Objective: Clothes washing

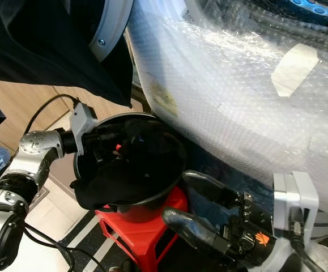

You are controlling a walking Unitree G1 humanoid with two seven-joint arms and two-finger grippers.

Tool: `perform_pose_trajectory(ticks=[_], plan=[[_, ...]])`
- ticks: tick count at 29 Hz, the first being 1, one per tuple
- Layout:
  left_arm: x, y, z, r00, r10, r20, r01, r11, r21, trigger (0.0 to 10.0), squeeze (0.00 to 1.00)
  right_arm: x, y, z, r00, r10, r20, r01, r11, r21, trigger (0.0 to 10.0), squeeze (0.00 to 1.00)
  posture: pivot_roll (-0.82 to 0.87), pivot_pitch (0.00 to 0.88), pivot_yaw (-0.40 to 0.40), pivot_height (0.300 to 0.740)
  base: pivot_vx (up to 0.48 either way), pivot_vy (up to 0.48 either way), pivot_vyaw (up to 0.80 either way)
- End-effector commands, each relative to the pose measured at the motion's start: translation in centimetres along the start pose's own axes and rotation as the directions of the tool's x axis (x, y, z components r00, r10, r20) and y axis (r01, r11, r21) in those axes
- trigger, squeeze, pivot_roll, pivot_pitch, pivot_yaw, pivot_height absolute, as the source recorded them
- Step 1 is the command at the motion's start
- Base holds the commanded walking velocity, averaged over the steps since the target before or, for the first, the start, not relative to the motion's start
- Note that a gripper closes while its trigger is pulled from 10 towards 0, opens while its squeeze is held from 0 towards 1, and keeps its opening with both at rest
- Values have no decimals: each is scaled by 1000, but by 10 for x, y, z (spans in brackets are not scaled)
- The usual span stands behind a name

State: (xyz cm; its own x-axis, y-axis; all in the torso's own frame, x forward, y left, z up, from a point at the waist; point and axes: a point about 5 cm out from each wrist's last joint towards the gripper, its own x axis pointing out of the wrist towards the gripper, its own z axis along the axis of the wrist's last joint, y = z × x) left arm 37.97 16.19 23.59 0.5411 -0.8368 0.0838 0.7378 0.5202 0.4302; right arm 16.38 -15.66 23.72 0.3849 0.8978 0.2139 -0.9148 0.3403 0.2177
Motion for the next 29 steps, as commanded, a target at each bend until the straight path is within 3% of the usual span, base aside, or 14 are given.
perform_pose_trajectory(ticks=[1,4,5,6,7,8,11,18,29], plan=[[-3,-1,0,999,27,32,-26,999,-21,0,0,1,-2,-4,1000,-2,-3,2,1000,-5,10000,0,-174,206,99,740,0,0,0],[0,-3,6,997,36,72,-34,999,-24,275,0,5,-12,-6,998,-65,7,66,997,-48,10000,0,-168,190,105,740,0,0,0],[1,-5,8,996,31,86,-28,999,-27,2235,0,7,-16,-7,996,-90,11,91,994,-61,10000,0,-165,183,107,740,0,0,0],[3,-9,8,995,20,95,-17,999,-28,5765,0,9,-21,-7,993,-117,20,118,990,-75,10000,0,-158,175,108,740,0,0,0],[4,-12,9,995,13,100,-10,1000,-29,5765,0,11,-24,-8,990,-135,27,137,987,-84,10000,0,-158,175,108,740,0,0,0],[8,-19,8,994,0,106,4,999,-34,10000,0,16,-28,-7,986,-161,46,165,980,-113,10000,0,-150,161,110,740,0,0,0],[14,-30,12,990,-13,140,20,998,-53,10000,0,23,-37,-8,976,-209,65,218,960,-176,10000,0,-143,147,113,740,0,0,0],[27,-39,26,978,-21,208,38,996,-77,10000,0,35,-44,-13,967,-253,35,252,925,-284,10000,0,-129,122,112,740,0,0,0],[54,-68,45,951,-86,299,126,985,-119,10000,0,54,-62,-14,910,-400,108,405,805,-434,10000,0,-136,80,116,740,0,0,0]])
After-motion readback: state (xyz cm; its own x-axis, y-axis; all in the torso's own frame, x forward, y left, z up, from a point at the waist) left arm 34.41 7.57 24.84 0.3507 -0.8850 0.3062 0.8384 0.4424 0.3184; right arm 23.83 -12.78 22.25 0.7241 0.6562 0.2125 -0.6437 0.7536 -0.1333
